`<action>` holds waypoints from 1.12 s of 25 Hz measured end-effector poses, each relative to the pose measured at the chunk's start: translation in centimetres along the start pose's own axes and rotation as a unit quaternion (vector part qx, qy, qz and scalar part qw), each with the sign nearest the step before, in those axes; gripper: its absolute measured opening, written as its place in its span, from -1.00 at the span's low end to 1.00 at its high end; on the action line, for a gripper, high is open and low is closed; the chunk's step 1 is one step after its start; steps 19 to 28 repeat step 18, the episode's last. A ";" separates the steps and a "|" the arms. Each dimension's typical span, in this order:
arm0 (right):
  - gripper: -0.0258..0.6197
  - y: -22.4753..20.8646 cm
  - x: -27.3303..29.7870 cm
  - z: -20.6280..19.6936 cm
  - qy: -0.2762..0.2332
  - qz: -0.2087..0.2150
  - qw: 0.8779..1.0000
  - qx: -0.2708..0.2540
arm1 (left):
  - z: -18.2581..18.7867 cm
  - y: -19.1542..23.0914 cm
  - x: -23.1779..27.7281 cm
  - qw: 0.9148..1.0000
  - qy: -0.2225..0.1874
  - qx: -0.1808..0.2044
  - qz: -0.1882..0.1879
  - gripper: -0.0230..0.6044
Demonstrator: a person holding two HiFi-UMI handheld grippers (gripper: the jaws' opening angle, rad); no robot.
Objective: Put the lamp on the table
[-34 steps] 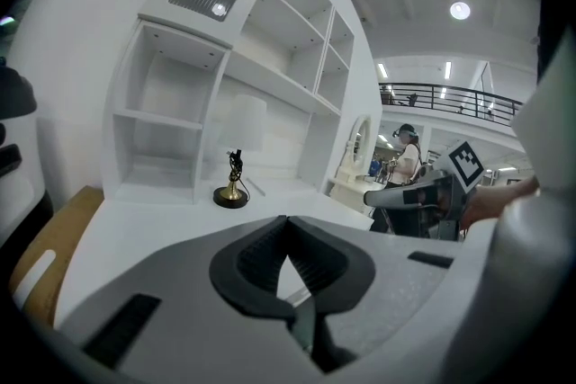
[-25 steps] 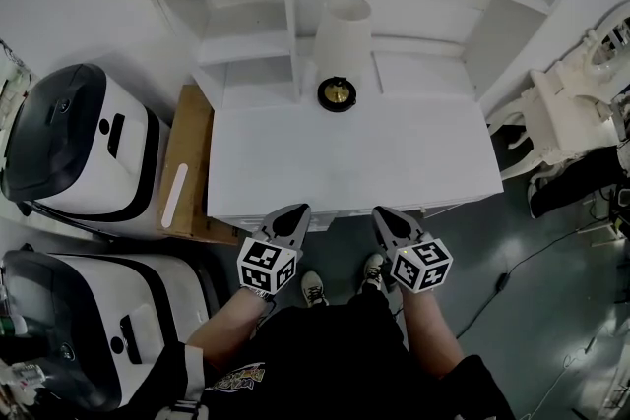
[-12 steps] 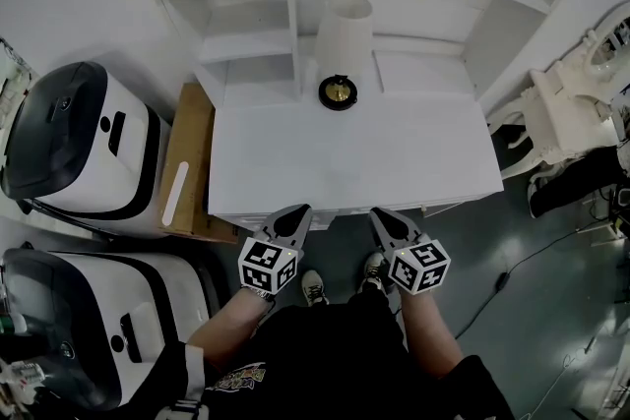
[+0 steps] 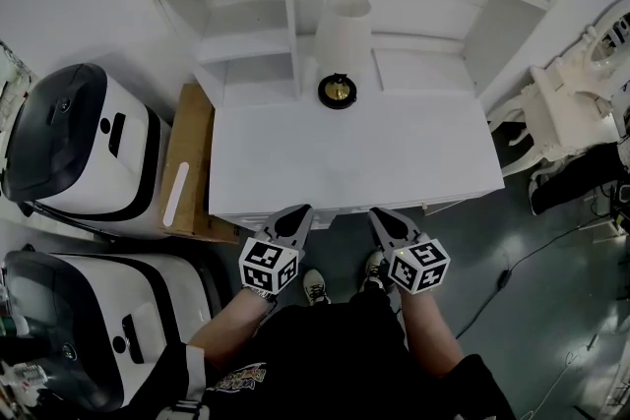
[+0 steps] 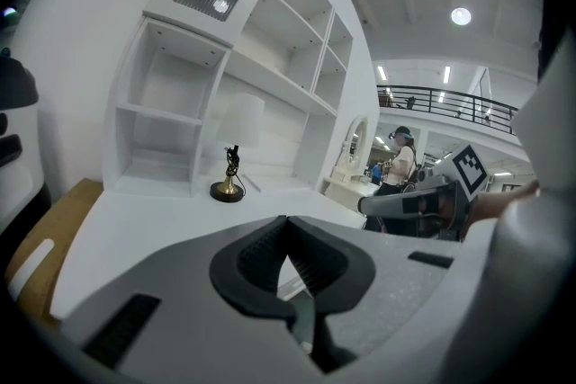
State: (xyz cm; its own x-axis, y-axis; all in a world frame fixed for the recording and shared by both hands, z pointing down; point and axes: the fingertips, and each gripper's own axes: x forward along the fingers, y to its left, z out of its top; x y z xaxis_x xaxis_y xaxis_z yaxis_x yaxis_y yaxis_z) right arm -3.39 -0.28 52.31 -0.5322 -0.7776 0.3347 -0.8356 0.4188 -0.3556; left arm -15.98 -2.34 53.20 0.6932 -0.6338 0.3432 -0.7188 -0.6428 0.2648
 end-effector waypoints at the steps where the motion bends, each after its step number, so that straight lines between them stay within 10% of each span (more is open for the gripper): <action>1: -0.84 0.0 0.0 0.0 0.000 0.000 1.000 0.000 | 0.0 -0.1 0.0 1.000 0.000 0.000 -0.001 -0.91; 28: -0.84 -0.4 0.6 -0.1 0.001 -0.001 1.000 0.004 | -0.2 0.2 0.6 1.000 0.005 -0.009 -0.009 -0.91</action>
